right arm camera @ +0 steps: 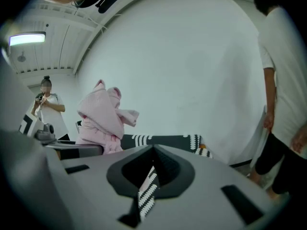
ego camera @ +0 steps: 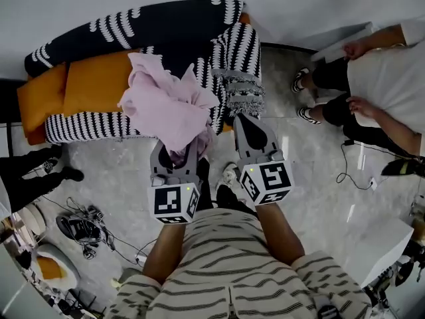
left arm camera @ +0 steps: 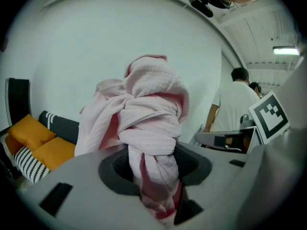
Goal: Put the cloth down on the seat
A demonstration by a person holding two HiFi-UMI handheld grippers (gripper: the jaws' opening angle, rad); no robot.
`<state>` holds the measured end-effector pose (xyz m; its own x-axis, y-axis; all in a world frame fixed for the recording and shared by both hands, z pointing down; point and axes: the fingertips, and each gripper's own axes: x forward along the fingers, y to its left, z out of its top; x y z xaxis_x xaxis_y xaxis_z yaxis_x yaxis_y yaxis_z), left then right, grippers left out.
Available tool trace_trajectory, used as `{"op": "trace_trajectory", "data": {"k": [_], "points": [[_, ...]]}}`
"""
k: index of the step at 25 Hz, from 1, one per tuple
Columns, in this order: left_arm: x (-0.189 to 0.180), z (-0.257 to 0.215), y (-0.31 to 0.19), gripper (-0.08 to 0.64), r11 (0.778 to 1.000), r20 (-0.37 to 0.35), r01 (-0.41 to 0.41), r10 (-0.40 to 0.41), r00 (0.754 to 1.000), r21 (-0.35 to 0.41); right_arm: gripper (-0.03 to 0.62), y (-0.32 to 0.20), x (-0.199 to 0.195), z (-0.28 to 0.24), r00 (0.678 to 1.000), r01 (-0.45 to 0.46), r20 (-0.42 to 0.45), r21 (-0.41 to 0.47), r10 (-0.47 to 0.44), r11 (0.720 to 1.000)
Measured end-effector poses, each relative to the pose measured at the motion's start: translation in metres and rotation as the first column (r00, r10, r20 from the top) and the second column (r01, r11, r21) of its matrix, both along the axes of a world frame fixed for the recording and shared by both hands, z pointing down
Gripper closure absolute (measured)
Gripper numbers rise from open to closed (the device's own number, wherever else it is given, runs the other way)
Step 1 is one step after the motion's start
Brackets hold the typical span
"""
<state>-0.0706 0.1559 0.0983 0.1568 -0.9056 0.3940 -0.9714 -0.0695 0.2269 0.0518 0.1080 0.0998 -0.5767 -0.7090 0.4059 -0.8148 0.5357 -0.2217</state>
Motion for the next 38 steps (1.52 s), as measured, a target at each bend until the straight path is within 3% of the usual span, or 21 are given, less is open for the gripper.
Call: {"op": "trace_trajectory", "data": {"k": [20,38], "points": [[-0.017,0.124,-0.034,0.377,0.988,-0.045,-0.028,0.021,0.999,-0.154,0.58,-0.021,-0.01,0.12,0.995,-0.071,-0.074,-0.172,0.059,0.982],[-0.008,0.235,-0.057,0.376,0.952,-0.048,-0.05,0.037,0.998,-0.302,0.58,-0.038,0.001,0.238,0.989,-0.136,-0.101,-0.31,0.11,0.941]]}}
